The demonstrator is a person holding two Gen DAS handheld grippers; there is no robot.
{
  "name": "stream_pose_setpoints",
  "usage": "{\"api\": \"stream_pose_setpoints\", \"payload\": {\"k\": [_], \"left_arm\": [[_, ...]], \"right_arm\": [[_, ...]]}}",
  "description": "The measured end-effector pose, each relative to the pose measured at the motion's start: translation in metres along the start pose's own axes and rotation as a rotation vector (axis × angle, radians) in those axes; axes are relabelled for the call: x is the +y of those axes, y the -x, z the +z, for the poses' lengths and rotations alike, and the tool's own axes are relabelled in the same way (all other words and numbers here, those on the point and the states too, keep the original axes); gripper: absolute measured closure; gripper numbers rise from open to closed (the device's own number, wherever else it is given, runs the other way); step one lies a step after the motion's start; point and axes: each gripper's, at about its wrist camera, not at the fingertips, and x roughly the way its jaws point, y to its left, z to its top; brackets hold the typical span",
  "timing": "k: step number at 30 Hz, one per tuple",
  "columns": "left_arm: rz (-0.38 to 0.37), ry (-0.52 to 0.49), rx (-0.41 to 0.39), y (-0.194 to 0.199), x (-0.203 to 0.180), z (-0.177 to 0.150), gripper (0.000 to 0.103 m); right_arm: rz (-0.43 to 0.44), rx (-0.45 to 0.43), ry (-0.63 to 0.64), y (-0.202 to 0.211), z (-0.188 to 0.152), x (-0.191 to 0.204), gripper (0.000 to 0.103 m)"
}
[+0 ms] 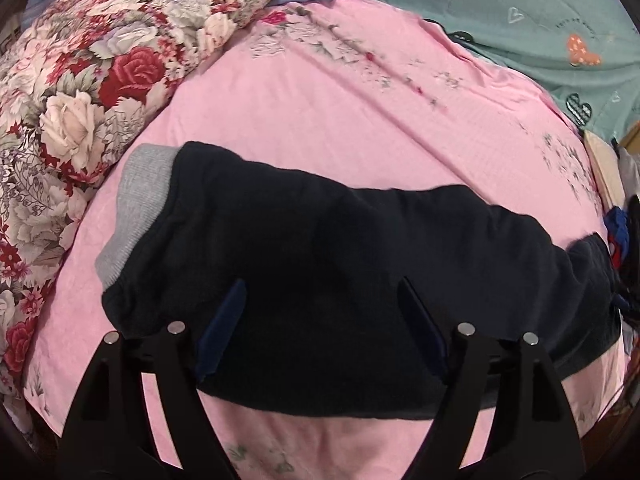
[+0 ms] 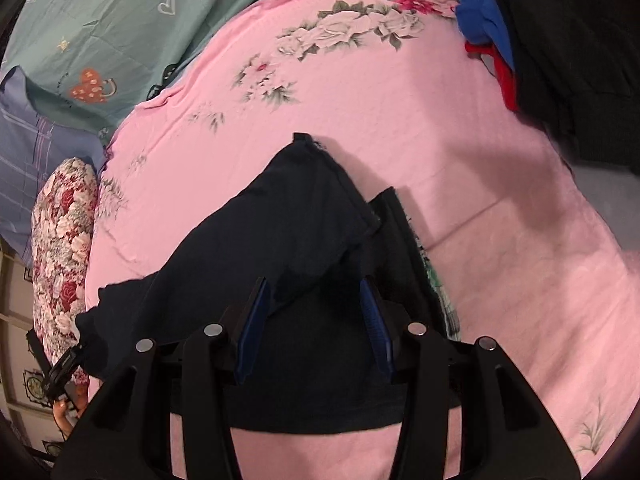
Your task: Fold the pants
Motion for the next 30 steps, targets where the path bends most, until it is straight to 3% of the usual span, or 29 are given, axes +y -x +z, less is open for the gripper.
{"api": "stream_pose_setpoints", "payload": {"k": [5,9,12,13,15,16,22,24,27,30], "left_arm": [[-0.037,-0.032,0.043,-0.009,-0.015,-0.011,0.023],[0.019,-0.100,0.030,-0.022,-0.028,-0.017,0.023],[0.024,-0.115,0.032,-0.023,-0.029,-0.016,0.023],[0.019,-0.114,0.034,-0.023,-0.028,-0.015,0.023],[0.004,-0.107,0.034,-0.023,-0.024,-0.014,0.023],[-0.002,-0.107,0.035,-0.023,-0.023,-0.014,0.023],[-0.049,-0.089,0.047,-0.024,-0.017,-0.009,0.023],[-0.066,-0.082,0.046,-0.024,-0.015,-0.008,0.023],[-0.064,-0.105,0.039,-0.024,-0.017,-0.011,0.023],[-0.049,-0.137,0.034,-0.025,-0.021,-0.014,0.023]], "right_arm": [[0.001,-0.017,-0.028,-0.013,0.015,0.000,0.055],[-0.002,-0.068,-0.022,-0.011,0.025,0.006,0.067],[-0.026,-0.064,-0.026,-0.023,0.032,0.006,0.069],[-0.030,-0.058,-0.044,-0.029,0.034,0.003,0.074],[-0.010,-0.050,-0.068,-0.033,0.034,0.001,0.094],[0.005,-0.056,-0.068,-0.030,0.033,0.004,0.095],[0.092,-0.241,0.024,0.064,0.021,0.038,0.097],[0.080,-0.264,0.041,0.085,0.010,0.037,0.097],[-0.012,-0.211,0.015,0.077,-0.007,0.016,0.097],[-0.100,-0.091,-0.066,0.036,-0.029,-0.022,0.097]]}}
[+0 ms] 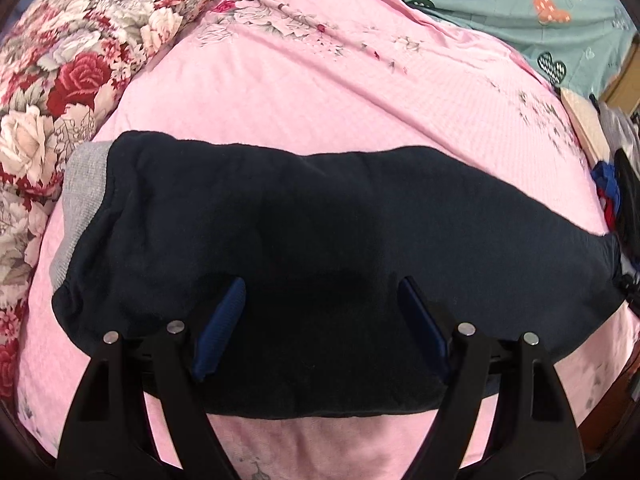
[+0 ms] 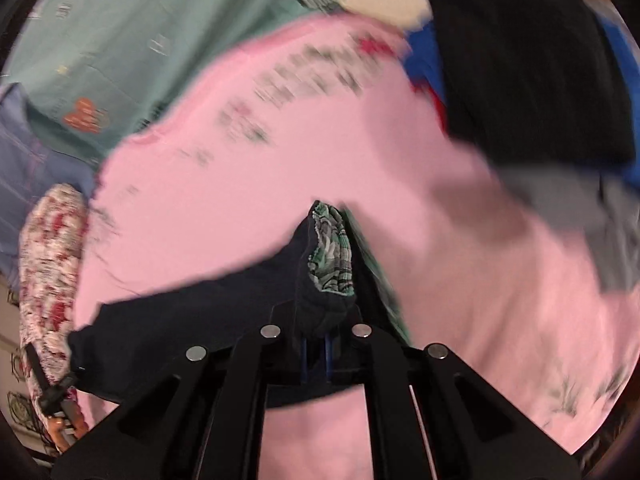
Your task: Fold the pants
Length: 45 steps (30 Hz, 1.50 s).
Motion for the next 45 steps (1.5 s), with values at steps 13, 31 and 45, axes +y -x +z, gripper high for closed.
{"api": "stream_pose_setpoints", "payload": {"k": [13,31,45], "left_arm": [[-0.039,0.061,-0.018,0.002,0.010,0.002,0.022],[-0.056,0.103,-0.026,0.004,0.010,0.000,0.022],[-0.024,0.072,-0.024,0.004,0.007,-0.001,0.022]], "right_arm": [[-0.090,-0.112,0.133,0.010,0.024,0.009,0.059],[-0.202,-0.120,0.182,-0.047,0.039,0.010,0.084],[-0.220,-0.034,0.287,-0.003,-0.021,0.008,0.093]]}}
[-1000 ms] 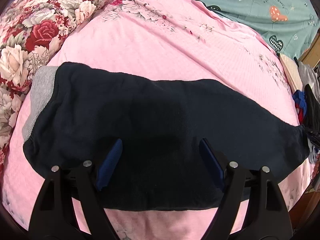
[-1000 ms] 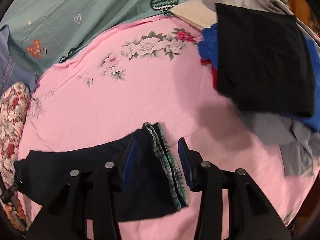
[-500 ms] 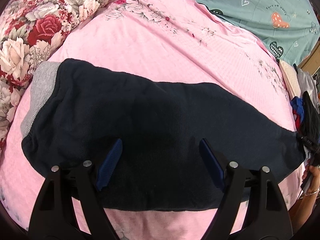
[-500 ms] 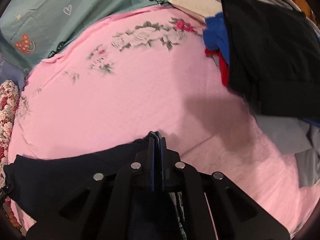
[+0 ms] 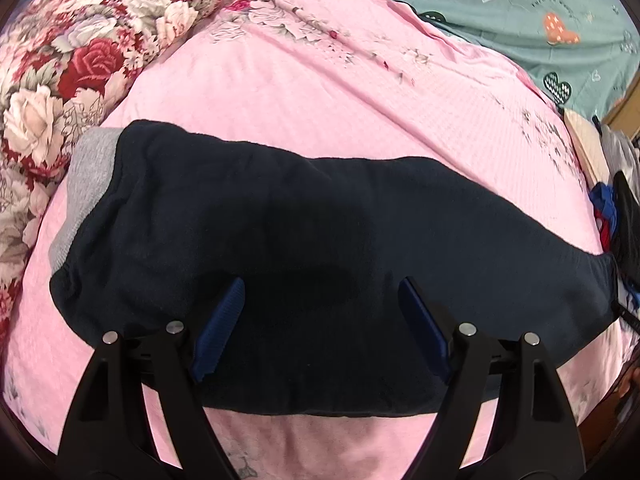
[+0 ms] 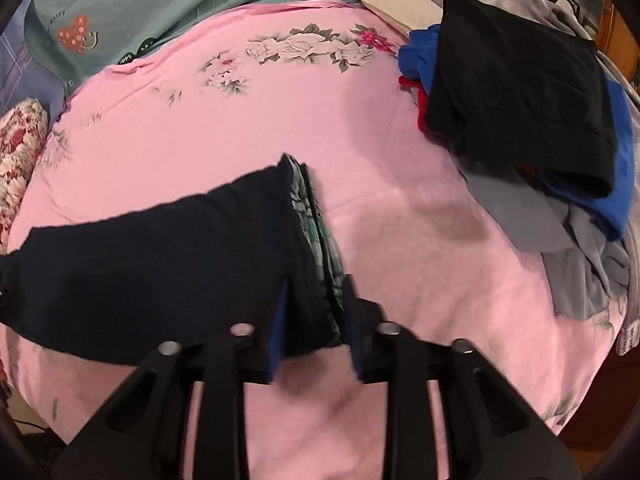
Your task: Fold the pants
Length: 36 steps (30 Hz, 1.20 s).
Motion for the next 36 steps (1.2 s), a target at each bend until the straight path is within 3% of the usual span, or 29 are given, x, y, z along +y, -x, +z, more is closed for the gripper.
{"api": "stream_pose_setpoints", "payload": {"k": [6,7,8,13,17,18,20,23,25,28,31,36], "left_arm": [[0.009,-0.002,-0.004,0.002,-0.001,0.000,0.022],[0.008,0.002,-0.001,0.003,-0.001,0.000,0.022],[0.004,0.009,0.000,0.005,-0.001,0.001,0.022],[-0.064,-0.029,-0.020,0.014,-0.022,0.002,0.022],[-0.030,-0.081,-0.019,0.009,-0.036,-0.001,0.017],[-0.019,-0.072,-0.003,0.006,-0.035,-0.003,0.017],[-0.015,-0.035,0.028,0.001,-0.027,-0.005,0.017],[-0.016,-0.027,0.020,0.003,-0.026,-0.004,0.017],[-0.010,-0.054,-0.006,0.007,-0.032,-0.001,0.017],[-0.007,-0.093,-0.044,0.012,-0.043,0.007,0.017],[-0.008,-0.121,-0.089,0.012,-0.051,0.023,0.017],[-0.009,-0.065,-0.110,0.003,-0.049,0.057,0.017]], "right_arm": [[-0.113,0.002,0.048,-0.010,-0.004,0.000,0.092],[-0.136,-0.009,0.062,-0.010,-0.002,0.002,0.089],[-0.157,-0.008,0.057,-0.007,0.001,0.002,0.073],[0.002,-0.080,-0.040,0.019,0.024,-0.011,0.066],[0.073,-0.091,-0.038,-0.002,0.043,0.002,0.066],[0.066,-0.083,-0.038,-0.012,0.048,0.003,0.066],[-0.059,-0.048,-0.052,-0.035,0.052,-0.003,0.066],[-0.030,-0.029,-0.166,-0.043,0.051,-0.020,0.061],[-0.032,-0.083,-0.137,-0.028,0.054,-0.005,0.061],[0.112,-0.173,-0.060,-0.002,0.070,0.036,0.060],[0.236,-0.155,0.055,-0.005,0.085,0.088,0.060],[0.394,-0.056,0.244,-0.039,0.094,0.196,0.060]]}}
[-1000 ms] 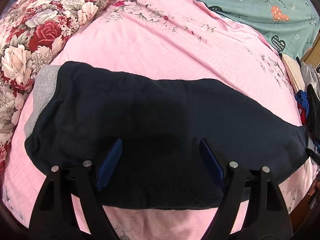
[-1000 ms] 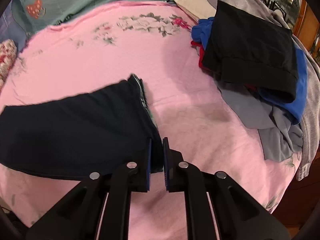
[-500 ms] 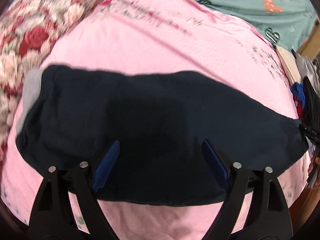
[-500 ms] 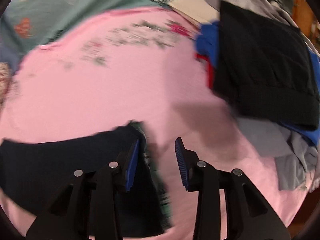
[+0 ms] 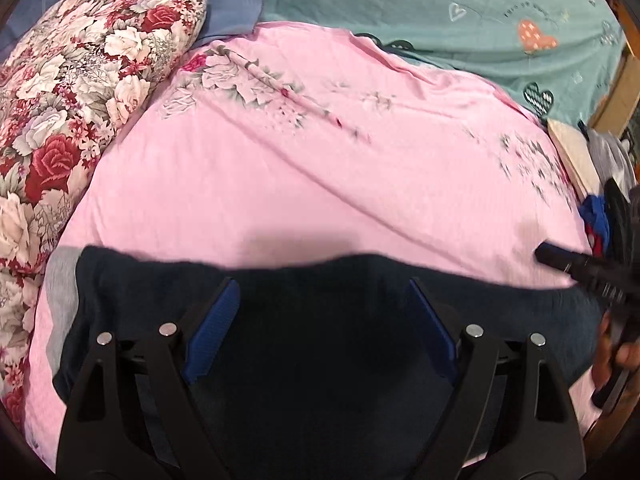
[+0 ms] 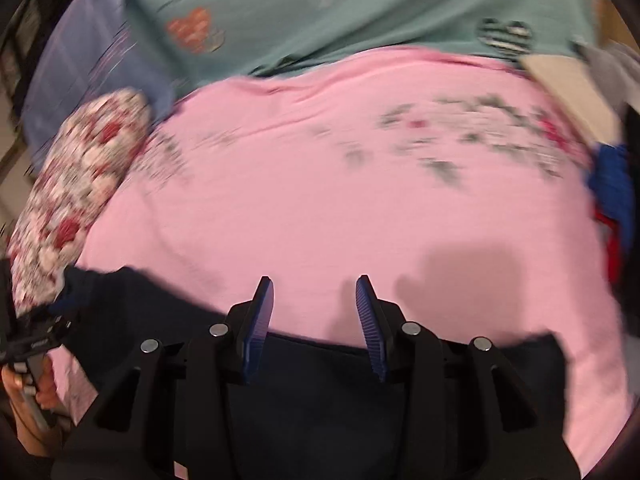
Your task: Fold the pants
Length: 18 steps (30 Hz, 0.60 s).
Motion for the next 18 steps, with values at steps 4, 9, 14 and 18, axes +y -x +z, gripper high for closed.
{"api": "stream_pose_setpoints", "payload": {"k": [4,9,14,18], "left_arm": [[0.065,0.002,-0.005,-0.011,-0.002,0.025,0.017],[0.067,0.025,0.064,-0.037,-0.005,0.037,0.017],[-0.029,0.102,0.125,-0.054,-0.006,0.039,0.017],[-0.061,0.139,0.194,-0.069,-0.011,0.041,0.038]], "right_arm": [[0.111,0.094,0.070,-0.050,0.006,0.056,0.060],[0.121,0.136,0.126,-0.071,0.009,0.088,0.058],[0.101,0.119,0.108,-0.063,0.010,0.073,0.051],[0.102,0.122,0.066,-0.060,0.010,0.057,0.051]]}}
